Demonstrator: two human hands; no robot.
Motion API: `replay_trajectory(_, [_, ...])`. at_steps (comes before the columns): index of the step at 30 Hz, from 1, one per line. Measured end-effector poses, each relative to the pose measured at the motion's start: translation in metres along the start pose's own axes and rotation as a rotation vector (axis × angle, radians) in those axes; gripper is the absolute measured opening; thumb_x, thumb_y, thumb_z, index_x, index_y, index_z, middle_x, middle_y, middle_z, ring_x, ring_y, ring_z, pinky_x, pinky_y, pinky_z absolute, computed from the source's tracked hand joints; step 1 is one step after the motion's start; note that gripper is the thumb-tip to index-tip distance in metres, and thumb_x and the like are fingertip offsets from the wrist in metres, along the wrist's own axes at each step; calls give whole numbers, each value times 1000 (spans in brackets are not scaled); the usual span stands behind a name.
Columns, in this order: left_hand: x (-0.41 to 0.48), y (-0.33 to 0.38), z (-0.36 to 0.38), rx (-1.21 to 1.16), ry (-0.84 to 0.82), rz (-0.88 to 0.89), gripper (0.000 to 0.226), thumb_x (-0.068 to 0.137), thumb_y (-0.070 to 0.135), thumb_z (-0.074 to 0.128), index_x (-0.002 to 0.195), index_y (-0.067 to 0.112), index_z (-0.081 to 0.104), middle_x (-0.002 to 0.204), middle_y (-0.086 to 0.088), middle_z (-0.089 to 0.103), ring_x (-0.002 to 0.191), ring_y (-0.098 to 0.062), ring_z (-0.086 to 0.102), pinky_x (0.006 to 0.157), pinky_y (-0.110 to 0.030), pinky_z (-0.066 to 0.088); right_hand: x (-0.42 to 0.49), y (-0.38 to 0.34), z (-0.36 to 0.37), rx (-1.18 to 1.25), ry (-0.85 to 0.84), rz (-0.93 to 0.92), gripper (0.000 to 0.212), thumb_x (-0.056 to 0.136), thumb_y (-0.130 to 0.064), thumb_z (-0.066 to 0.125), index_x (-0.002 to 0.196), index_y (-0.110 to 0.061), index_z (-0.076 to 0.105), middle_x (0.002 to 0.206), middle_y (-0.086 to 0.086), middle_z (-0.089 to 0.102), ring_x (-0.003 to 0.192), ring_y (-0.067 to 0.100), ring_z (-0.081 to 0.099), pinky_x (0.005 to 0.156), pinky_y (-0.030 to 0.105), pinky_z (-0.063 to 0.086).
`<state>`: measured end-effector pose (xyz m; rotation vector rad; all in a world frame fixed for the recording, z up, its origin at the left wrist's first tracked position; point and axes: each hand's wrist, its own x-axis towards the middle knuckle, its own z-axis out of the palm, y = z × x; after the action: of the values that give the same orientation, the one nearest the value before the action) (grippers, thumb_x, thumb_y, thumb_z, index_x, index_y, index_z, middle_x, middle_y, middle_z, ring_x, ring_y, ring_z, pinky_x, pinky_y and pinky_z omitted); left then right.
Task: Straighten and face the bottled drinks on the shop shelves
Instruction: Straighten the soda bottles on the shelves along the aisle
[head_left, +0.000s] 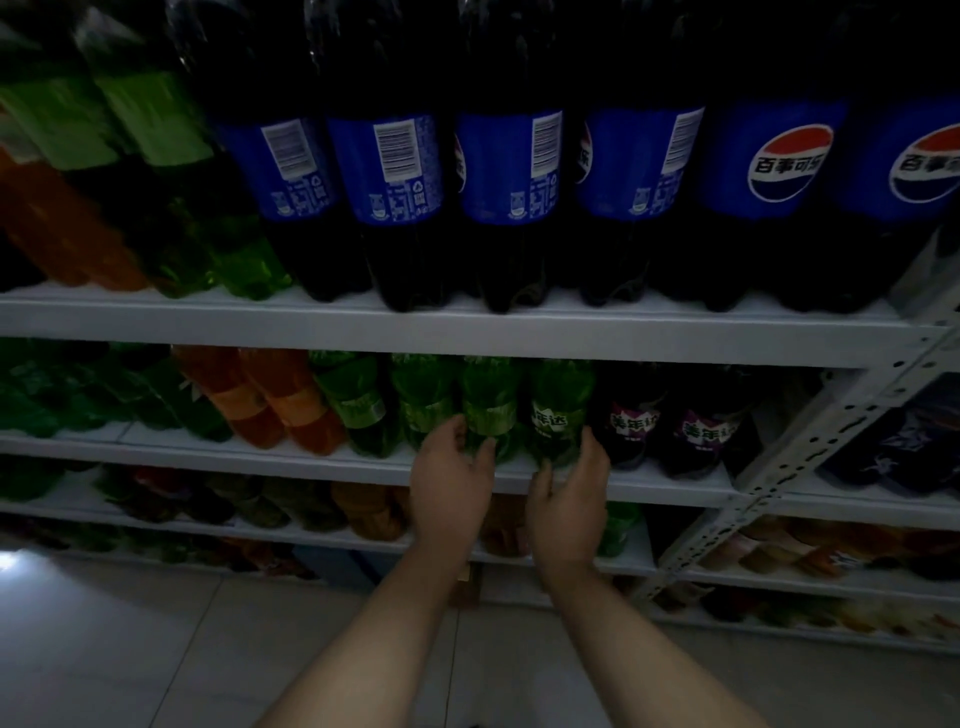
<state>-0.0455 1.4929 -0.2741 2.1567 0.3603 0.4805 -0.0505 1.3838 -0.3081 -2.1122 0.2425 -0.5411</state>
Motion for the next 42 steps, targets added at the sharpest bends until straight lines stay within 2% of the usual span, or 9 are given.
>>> replay_trajectory(5, [6,29,35,-112,153,-115,69,83,25,70,142,8,39,134,-11,52,121,-23,50,99,-28,40,-35,14,-13,35,-282,-89,41,88,-12,53,128,-12,50,129,6,49,114,23,53,88,38,50])
replay_trajectory(8, [11,33,46,-96,202,-161,80,80,29,71,145,8,30,139,-12,44,124,-27,45,97,-31,38,-42,36,-27,-49,-345,-139,34,85,-14,56,119,-15,56,121,2,53,102,20,59,75,27,49])
replay_trajectory(13, [19,35,53,129,242,-172,79,74,45,74,136,6,43,124,-12,46,104,-30,55,84,-38,48,-60,68,-44,-173,-461,-138,48,67,3,73,112,-10,64,115,10,61,95,24,64,67,18,43])
replay_trajectory(15, [20,36,54,106,260,-198,79,72,45,76,134,7,46,120,-12,47,101,-31,55,83,-39,48,-67,75,-45,-188,-516,-119,46,70,0,70,114,-10,63,121,9,59,100,21,63,73,20,45])
replay_trajectory(21, [12,28,56,-80,163,-240,84,76,28,71,145,12,26,127,-10,55,110,-28,56,84,-26,38,-72,79,-43,-244,-701,-166,47,83,-16,56,129,-23,53,138,-2,44,117,13,53,83,17,43])
replay_trajectory(25, [10,26,60,-93,192,-234,80,80,23,69,146,11,25,131,-12,53,115,-29,54,91,-31,42,-83,85,-43,-196,-827,-192,46,63,-7,73,108,-14,67,118,3,61,89,11,66,63,14,47])
replay_trajectory(28, [6,27,64,-78,251,-206,74,81,26,69,145,11,34,134,-11,52,120,-28,52,99,-38,44,-88,92,-43,-250,-897,-210,42,82,-18,53,124,-22,56,133,-7,47,105,8,57,79,16,44])
replay_trajectory(34, [9,25,67,-91,327,-250,76,72,34,79,135,8,46,126,-10,50,118,-26,48,102,-42,42,-88,102,-46,-268,-919,-157,34,88,-18,49,121,-22,57,131,-4,48,102,9,57,80,19,44])
replay_trajectory(42, [8,-4,51,-126,-18,-156,81,82,24,69,146,12,22,135,-10,50,119,-28,51,96,-35,44,-55,102,-47,-210,-764,39,28,88,-15,54,115,-22,60,122,-3,54,95,9,57,77,20,46])
